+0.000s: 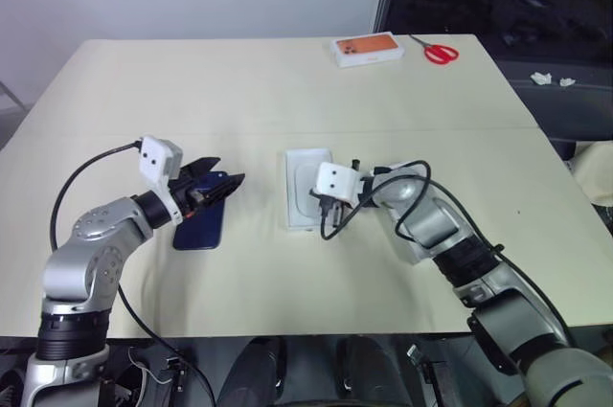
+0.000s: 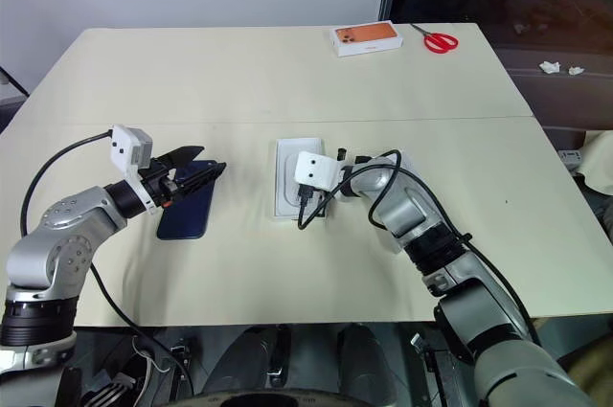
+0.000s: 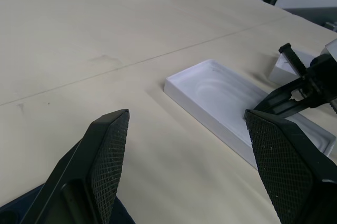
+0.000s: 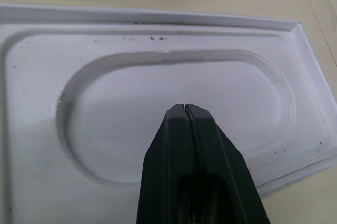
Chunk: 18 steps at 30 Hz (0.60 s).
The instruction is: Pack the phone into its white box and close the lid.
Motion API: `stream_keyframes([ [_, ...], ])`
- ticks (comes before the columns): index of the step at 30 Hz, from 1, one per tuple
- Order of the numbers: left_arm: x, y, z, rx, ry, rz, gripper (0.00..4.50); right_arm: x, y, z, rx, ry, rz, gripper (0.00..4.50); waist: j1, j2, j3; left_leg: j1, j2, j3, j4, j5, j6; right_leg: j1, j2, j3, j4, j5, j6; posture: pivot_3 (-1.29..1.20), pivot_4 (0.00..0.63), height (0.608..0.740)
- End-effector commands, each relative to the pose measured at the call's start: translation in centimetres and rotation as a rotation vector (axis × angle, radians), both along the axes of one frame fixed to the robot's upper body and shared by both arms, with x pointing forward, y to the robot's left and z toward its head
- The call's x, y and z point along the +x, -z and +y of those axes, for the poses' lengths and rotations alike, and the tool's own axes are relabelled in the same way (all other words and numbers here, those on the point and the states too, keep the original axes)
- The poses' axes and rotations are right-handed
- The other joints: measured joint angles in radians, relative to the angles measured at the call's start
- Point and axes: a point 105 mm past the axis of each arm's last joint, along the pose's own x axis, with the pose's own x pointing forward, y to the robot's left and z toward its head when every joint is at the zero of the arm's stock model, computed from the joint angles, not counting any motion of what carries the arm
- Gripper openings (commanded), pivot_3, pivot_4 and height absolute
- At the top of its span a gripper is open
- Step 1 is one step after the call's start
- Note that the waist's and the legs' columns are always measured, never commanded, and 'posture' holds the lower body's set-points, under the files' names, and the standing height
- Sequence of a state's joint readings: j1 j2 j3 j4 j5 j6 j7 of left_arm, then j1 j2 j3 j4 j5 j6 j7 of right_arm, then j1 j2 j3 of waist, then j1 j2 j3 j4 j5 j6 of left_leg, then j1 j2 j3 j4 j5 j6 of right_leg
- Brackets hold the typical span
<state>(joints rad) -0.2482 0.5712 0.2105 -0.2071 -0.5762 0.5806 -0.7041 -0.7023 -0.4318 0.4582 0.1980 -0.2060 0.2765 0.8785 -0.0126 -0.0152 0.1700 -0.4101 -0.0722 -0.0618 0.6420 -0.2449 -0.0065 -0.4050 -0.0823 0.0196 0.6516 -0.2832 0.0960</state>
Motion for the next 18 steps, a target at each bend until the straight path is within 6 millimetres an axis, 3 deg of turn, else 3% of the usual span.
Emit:
stream_keyframes([
  [1, 0.1, -1.1, -0.7, -0.007, 0.017, -0.045, 3.70, 0.1, -0.2, -0.8, -0.053, 0.009, -0.014, 0.04, 0.001, 0.000, 0.000, 0.000, 0.000, 0.000, 0.000, 0.000, 0.000, 0.000, 0.000, 0.000, 0.000, 0.000, 0.000, 0.00, 0.150, 0.740],
  [8, 0.2, -0.5, -0.7, -0.002, 0.010, -0.018, 3.70, -1.2, 0.4, 1.1, 0.036, -0.025, 0.058, 0.04, -0.002, 0.000, 0.000, 0.000, 0.000, 0.000, 0.000, 0.000, 0.000, 0.001, 0.000, 0.000, 0.000, 0.000, 0.000, 0.00, 0.150, 0.740],
  [10, 0.4, 0.1, -0.8, -0.023, 0.002, 0.035, 3.70, -1.0, -1.5, 1.7, 0.149, -0.010, 0.078, 0.04, -0.003, 0.000, 0.000, 0.000, 0.000, 0.000, 0.000, 0.000, 0.000, 0.001, 0.000, 0.000, 0.000, 0.000, 0.000, 0.00, 0.150, 0.740],
  [14, 1.2, 1.1, -1.3, -0.019, -0.039, 0.081, 3.70, 1.0, -4.4, -0.4, 0.228, 0.078, 0.035, 0.04, -0.001, 0.000, 0.000, 0.000, 0.000, 0.000, 0.000, 0.000, 0.000, 0.001, 0.000, 0.000, 0.001, 0.000, 0.000, 0.00, 0.150, 0.740],
  [18, 2.0, 1.6, -1.7, -0.011, -0.065, 0.095, 3.70, 2.1, -5.0, -2.9, 0.181, 0.127, -0.011, 0.04, 0.002, 0.000, 0.000, 0.000, 0.000, 0.000, 0.000, 0.000, 0.000, 0.001, 0.000, 0.000, 0.001, 0.000, 0.000, 0.00, 0.150, 0.740],
])
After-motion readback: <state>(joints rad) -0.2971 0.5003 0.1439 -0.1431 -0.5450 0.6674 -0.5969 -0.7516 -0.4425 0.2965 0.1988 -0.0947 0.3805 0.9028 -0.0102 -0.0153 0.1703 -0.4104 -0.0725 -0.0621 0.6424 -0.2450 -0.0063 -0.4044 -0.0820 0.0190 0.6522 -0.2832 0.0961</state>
